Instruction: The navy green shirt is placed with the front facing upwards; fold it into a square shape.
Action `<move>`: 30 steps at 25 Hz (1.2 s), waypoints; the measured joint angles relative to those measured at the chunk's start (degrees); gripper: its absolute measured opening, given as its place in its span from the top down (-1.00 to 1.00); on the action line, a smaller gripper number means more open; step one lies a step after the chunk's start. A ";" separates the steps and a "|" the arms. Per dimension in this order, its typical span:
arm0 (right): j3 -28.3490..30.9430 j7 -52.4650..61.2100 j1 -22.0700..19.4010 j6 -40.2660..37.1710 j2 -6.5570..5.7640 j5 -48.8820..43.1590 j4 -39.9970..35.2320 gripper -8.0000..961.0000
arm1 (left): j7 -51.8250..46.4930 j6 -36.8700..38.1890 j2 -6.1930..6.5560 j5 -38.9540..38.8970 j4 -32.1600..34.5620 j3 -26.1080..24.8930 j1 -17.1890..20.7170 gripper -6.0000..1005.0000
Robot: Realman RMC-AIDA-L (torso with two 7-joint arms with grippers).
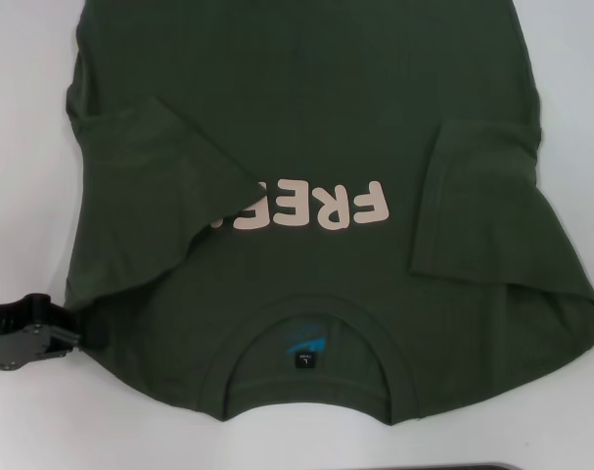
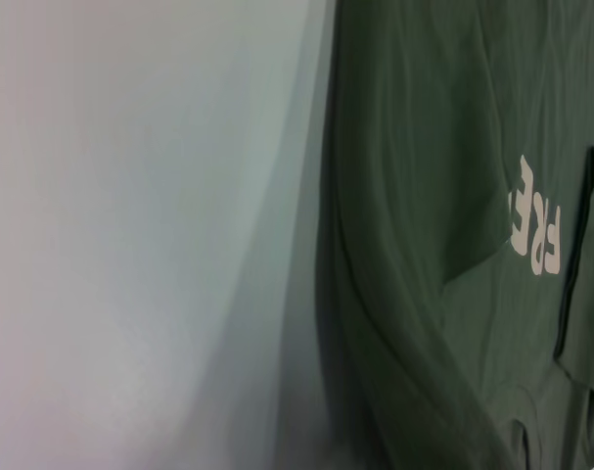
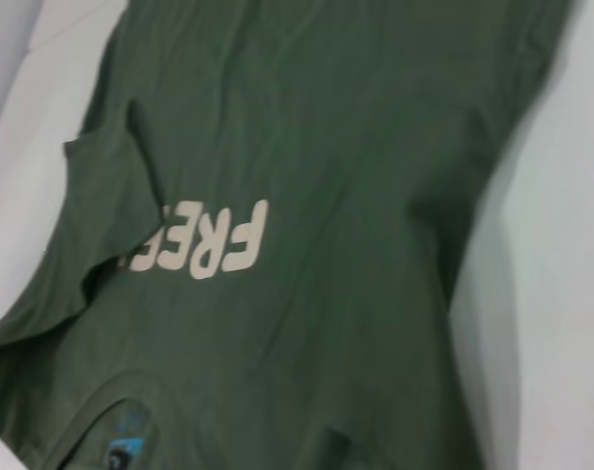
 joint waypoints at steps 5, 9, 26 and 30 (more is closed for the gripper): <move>-0.20 0.23 0.79 1.01 0.52 -2.02 0.32 -0.69 | 0.00 0.02 0.02 -0.02 -0.04 -0.23 -0.01 0.96; -0.22 0.81 0.94 1.10 0.82 -2.50 0.35 -0.69 | 0.00 -0.18 0.13 -0.02 -0.04 -0.23 -0.01 0.96; -2.91 1.49 1.95 3.61 1.65 -3.94 2.83 -0.68 | 0.00 -0.13 0.27 -0.03 -0.04 -0.21 0.04 0.96; -3.76 1.61 2.28 4.02 1.90 -3.94 2.83 -0.68 | 0.00 -0.05 0.23 -0.01 -0.04 -0.21 0.15 0.96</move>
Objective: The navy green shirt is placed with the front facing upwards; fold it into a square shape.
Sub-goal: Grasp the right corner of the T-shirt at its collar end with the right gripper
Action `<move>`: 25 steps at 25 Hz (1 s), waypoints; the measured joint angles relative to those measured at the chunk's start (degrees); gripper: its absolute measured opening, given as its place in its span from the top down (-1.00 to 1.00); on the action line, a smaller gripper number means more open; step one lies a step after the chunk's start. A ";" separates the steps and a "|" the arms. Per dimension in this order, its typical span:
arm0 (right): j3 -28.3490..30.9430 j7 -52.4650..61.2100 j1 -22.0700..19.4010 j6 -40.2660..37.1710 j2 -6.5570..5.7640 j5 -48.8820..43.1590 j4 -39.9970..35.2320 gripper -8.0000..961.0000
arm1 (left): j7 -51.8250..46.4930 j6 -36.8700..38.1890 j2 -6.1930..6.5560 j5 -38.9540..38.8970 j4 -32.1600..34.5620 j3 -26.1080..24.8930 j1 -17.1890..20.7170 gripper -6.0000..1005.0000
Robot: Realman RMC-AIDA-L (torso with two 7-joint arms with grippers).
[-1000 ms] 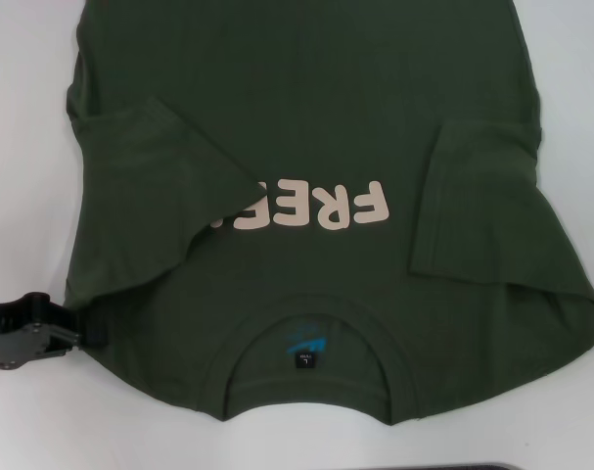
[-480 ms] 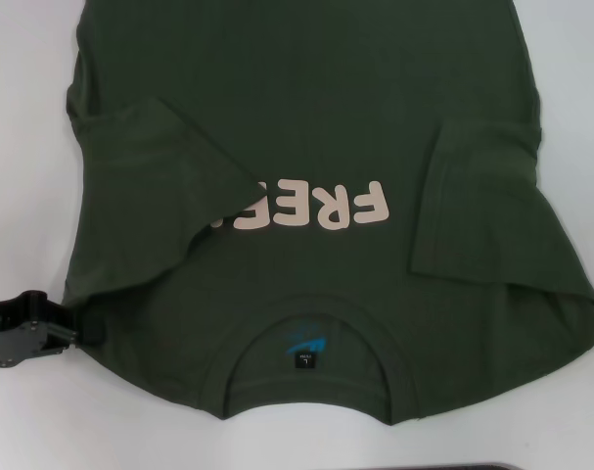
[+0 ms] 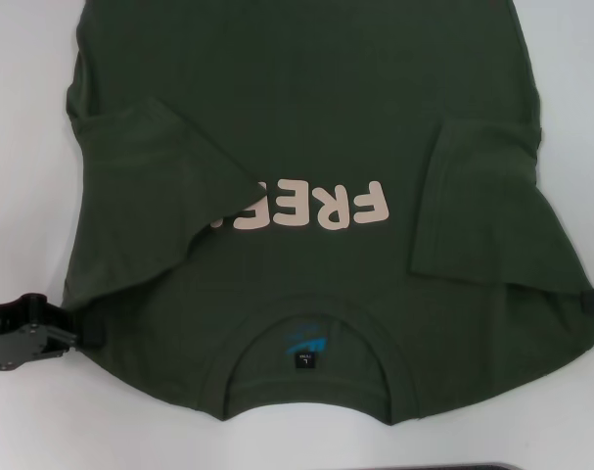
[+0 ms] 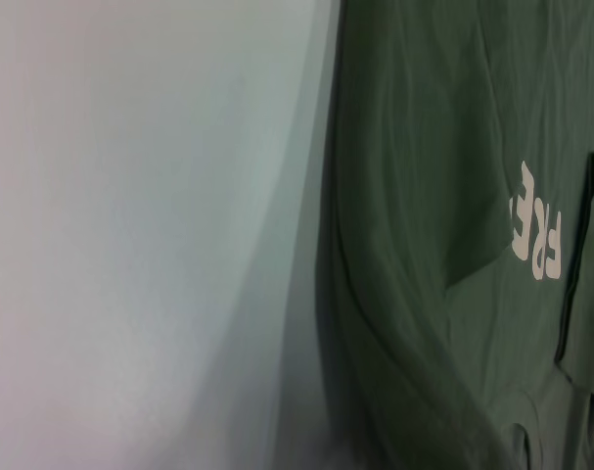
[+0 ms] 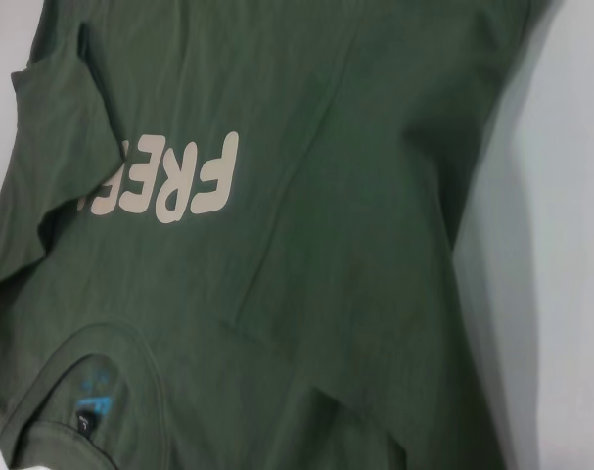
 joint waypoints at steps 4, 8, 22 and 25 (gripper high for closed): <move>-0.08 0.00 0.22 0.13 0.15 0.00 0.00 -0.68 | 0.04 -0.01 -0.02 -0.02 0.00 0.00 0.07 0.96; -0.09 0.03 0.42 0.15 0.46 0.01 -0.01 -0.68 | 0.24 -0.08 -0.05 0.08 0.00 0.00 0.09 0.96; -0.02 0.14 0.36 0.32 0.23 -0.04 -0.03 -0.68 | 0.41 0.08 -0.13 -0.01 0.00 0.00 0.09 0.96; -0.12 0.15 0.45 0.34 0.40 -0.06 -0.03 -0.68 | 0.42 0.05 -0.21 -0.01 0.00 0.00 0.09 0.96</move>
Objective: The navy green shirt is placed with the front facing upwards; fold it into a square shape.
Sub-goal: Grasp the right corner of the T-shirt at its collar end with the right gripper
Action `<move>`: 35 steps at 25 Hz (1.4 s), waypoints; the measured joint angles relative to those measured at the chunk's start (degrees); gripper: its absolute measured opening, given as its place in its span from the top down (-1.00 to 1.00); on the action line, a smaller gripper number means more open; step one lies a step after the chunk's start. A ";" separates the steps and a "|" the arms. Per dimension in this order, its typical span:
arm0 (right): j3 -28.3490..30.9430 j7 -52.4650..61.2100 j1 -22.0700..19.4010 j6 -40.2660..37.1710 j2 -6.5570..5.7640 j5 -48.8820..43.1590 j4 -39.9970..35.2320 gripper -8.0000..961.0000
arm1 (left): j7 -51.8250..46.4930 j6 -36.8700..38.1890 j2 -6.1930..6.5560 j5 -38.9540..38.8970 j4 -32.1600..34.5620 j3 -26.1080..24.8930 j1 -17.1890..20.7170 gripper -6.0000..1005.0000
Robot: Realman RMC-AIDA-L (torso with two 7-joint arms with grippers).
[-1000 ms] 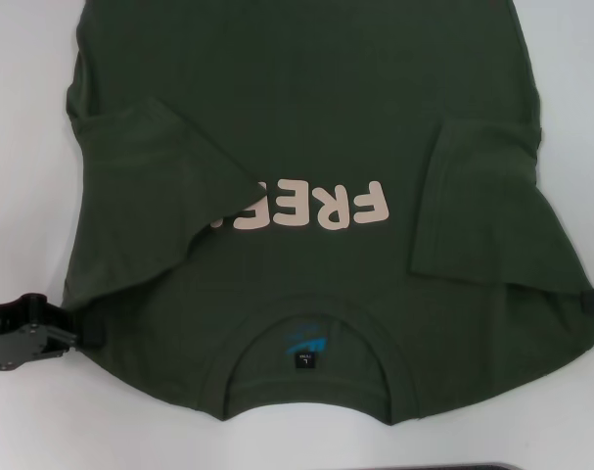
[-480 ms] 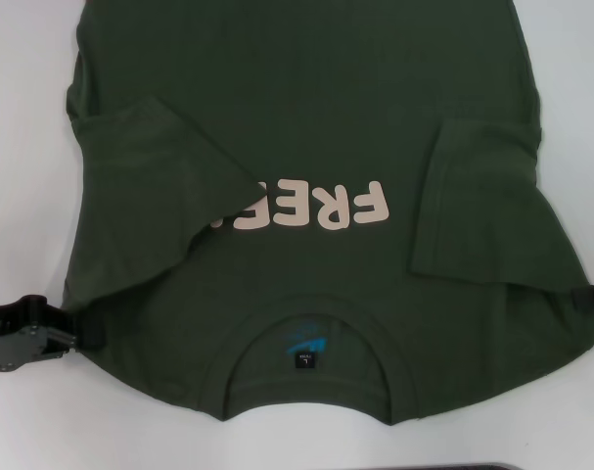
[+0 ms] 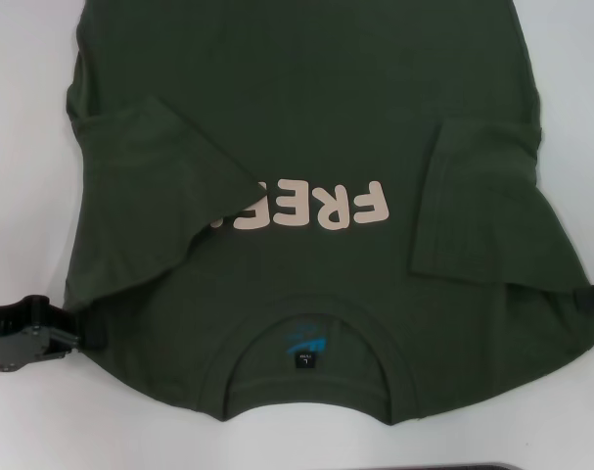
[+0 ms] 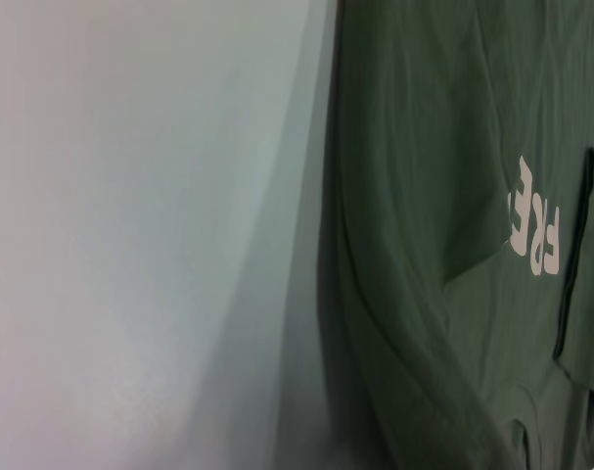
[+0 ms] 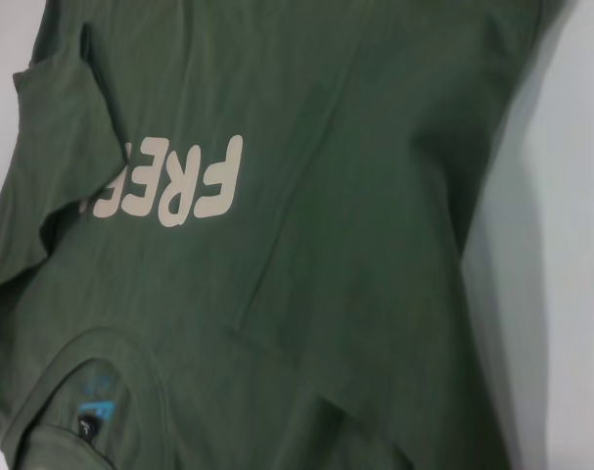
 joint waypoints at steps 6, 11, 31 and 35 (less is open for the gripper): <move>-0.15 0.00 0.41 -0.32 0.25 -0.02 0.33 -0.68 | 0.10 -0.07 -0.03 0.00 0.00 -0.06 0.18 0.96; -0.12 0.31 0.68 -0.37 0.27 -1.14 0.63 -0.68 | 0.14 0.04 -0.02 0.00 0.00 -0.16 0.25 0.96; 0.27 2.02 2.36 -0.31 0.33 -2.03 3.14 -0.68 | 0.66 0.08 -0.11 -0.09 0.00 -0.18 0.24 0.96; 0.37 1.95 2.87 -0.18 0.36 -1.97 4.17 -0.68 | 0.72 0.10 -0.11 -0.09 0.01 -0.18 0.11 0.96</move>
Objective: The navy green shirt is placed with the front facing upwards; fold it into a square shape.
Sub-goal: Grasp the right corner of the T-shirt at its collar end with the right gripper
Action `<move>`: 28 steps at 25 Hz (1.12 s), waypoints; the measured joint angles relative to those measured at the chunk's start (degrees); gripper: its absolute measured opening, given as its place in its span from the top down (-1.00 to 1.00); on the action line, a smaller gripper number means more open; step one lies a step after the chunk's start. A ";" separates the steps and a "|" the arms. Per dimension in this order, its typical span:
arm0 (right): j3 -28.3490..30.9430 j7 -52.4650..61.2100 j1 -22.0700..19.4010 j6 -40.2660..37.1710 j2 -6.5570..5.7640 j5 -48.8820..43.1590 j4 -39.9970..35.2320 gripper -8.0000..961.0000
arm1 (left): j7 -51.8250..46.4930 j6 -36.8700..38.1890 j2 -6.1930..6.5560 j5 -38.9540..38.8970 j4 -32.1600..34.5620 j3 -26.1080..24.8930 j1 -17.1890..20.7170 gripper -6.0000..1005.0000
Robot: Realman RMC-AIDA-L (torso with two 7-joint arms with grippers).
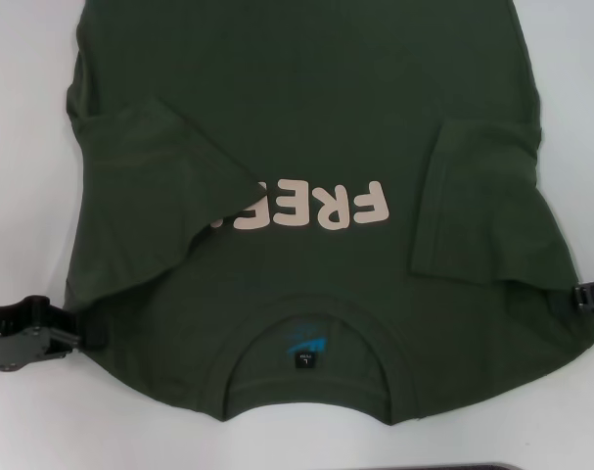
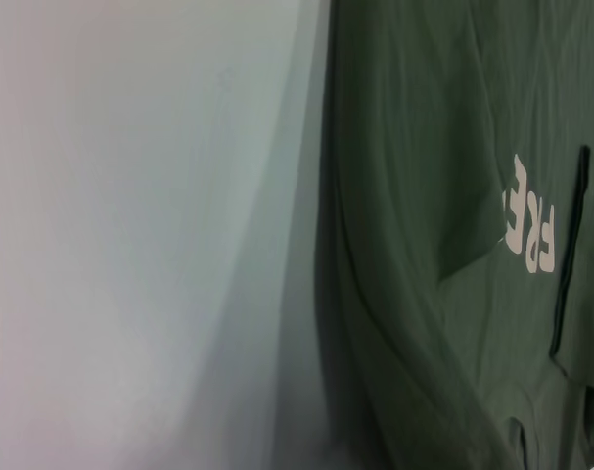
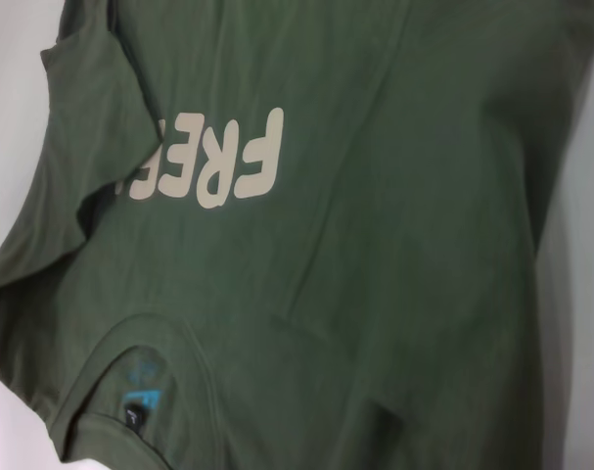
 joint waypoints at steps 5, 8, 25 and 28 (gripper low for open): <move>-0.12 0.00 0.22 0.25 0.45 0.04 0.24 -0.68 | 0.11 0.02 0.00 0.00 0.00 0.00 -0.11 0.96; -0.19 0.10 0.35 0.37 0.61 0.02 0.24 -0.68 | 0.15 0.03 0.00 0.00 0.00 0.00 -0.11 0.96; -0.91 1.58 0.17 2.44 0.87 -0.29 0.99 -0.11 | 0.25 0.22 -0.08 -0.06 -0.09 0.00 -0.14 0.96; -0.93 1.80 0.02 2.35 0.75 -0.32 0.89 0.12 | 0.26 0.49 -0.02 -0.08 -0.04 -0.04 -0.15 0.96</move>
